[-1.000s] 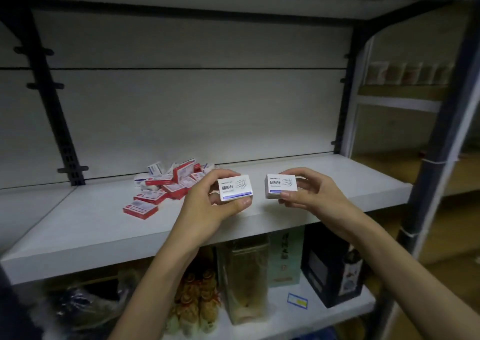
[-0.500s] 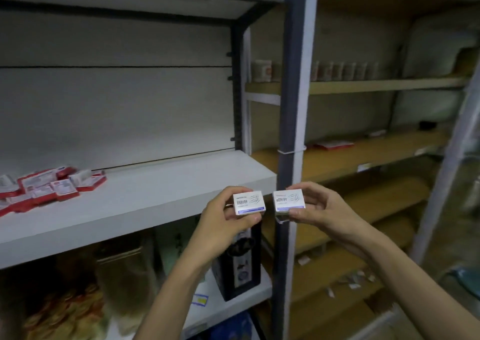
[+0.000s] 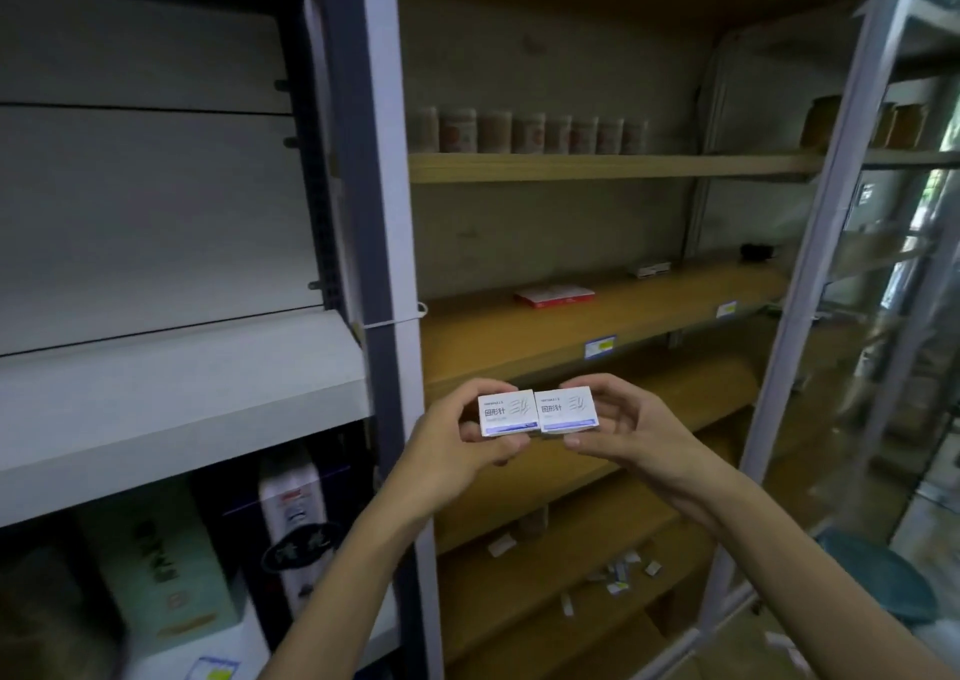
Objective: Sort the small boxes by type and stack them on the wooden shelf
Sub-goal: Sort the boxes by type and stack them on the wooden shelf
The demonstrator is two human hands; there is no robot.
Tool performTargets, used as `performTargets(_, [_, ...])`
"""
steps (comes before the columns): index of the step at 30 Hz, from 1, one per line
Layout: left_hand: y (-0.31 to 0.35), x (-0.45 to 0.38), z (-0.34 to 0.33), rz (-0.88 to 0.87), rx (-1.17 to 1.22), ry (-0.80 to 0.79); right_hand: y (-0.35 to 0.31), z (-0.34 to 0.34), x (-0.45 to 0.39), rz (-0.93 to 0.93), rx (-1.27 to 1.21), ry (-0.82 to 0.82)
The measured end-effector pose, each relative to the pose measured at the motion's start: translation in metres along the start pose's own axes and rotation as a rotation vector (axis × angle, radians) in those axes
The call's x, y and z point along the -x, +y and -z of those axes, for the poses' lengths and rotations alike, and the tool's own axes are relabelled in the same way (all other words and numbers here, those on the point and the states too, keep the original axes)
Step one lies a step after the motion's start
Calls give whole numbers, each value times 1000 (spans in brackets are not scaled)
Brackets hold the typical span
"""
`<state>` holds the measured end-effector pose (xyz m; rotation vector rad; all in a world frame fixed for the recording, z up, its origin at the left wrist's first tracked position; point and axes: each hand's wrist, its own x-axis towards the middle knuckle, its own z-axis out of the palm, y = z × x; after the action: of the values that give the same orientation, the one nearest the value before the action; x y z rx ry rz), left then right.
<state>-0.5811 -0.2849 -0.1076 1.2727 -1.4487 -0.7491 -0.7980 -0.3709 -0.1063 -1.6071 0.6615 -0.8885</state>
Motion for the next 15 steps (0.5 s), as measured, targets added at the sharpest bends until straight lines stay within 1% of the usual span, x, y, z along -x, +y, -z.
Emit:
performTargets(7, [-10,-105,-76,11,-34,5,17,112,-57,-26,57,1])
performTargets(12, [-7,-179,-120,-54,-115,31,11,185,-98,-42,126,-15])
performTargets(15, [-4,-217,-142,-77,-205,31,10,222,-120,-42,164,-26])
